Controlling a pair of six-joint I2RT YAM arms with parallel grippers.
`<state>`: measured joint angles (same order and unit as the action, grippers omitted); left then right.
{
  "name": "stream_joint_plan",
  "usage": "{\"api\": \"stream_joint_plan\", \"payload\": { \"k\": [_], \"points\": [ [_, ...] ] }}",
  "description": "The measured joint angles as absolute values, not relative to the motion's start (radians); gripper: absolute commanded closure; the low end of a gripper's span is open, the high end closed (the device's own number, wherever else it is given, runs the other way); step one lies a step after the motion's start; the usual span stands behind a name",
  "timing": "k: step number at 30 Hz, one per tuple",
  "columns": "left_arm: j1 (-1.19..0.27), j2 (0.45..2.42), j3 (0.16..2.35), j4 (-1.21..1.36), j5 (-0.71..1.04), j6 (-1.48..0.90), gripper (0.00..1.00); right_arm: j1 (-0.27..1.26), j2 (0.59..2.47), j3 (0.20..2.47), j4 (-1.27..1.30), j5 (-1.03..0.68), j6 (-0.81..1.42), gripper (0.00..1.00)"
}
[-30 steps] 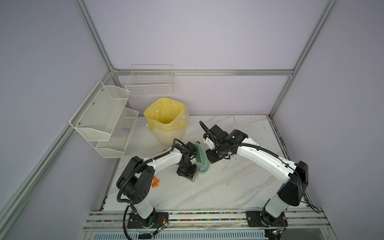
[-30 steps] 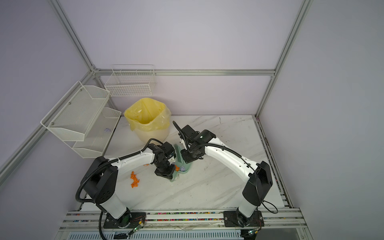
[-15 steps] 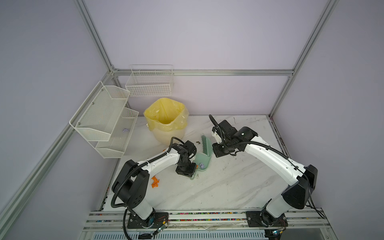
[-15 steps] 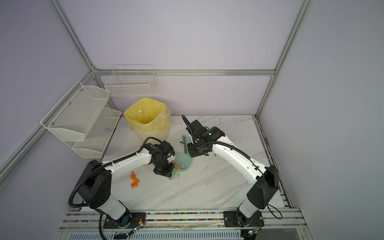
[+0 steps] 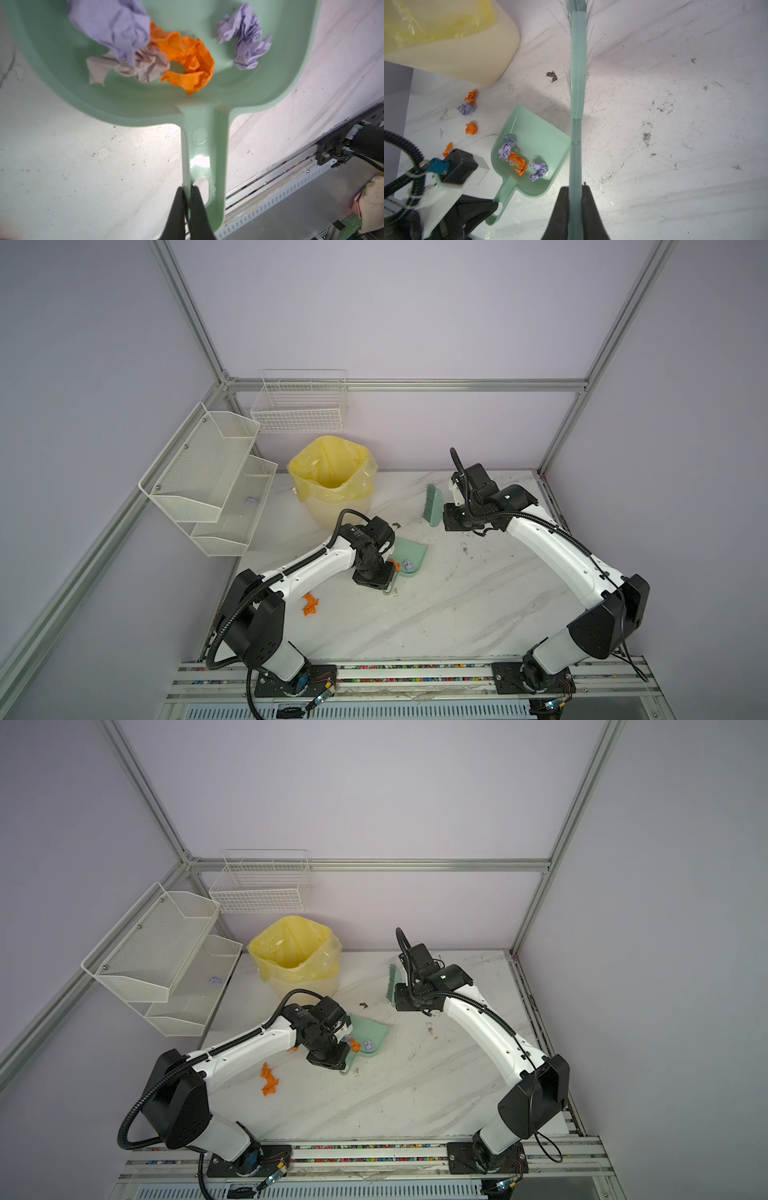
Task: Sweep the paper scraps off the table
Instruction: 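Sweep remaining scraps into the dustpan while the left gripper holds it steady, then lift the loaded dustpan toward the yellow bin with the left gripper while the right withdraws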
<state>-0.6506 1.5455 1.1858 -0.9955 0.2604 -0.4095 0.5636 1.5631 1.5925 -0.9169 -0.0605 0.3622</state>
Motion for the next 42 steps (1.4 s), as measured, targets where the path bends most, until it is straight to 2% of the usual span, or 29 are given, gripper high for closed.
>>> {"api": "stream_joint_plan", "payload": {
  "k": [19,33,42],
  "points": [
    [-0.651,1.523,1.388,-1.068,0.258,-0.41,1.0,0.532,1.529,1.535,-0.84,-0.016,0.415,1.0],
    [-0.649,1.548,1.654,-1.125,0.26,-0.408,1.0,0.482,1.496,1.495,-0.819,-0.004,0.413,1.0],
    [-0.584,1.61,1.779,-1.146,0.272,-0.409,1.0,0.477,1.485,1.454,-0.807,-0.007,0.41,1.0]
  ]
}}
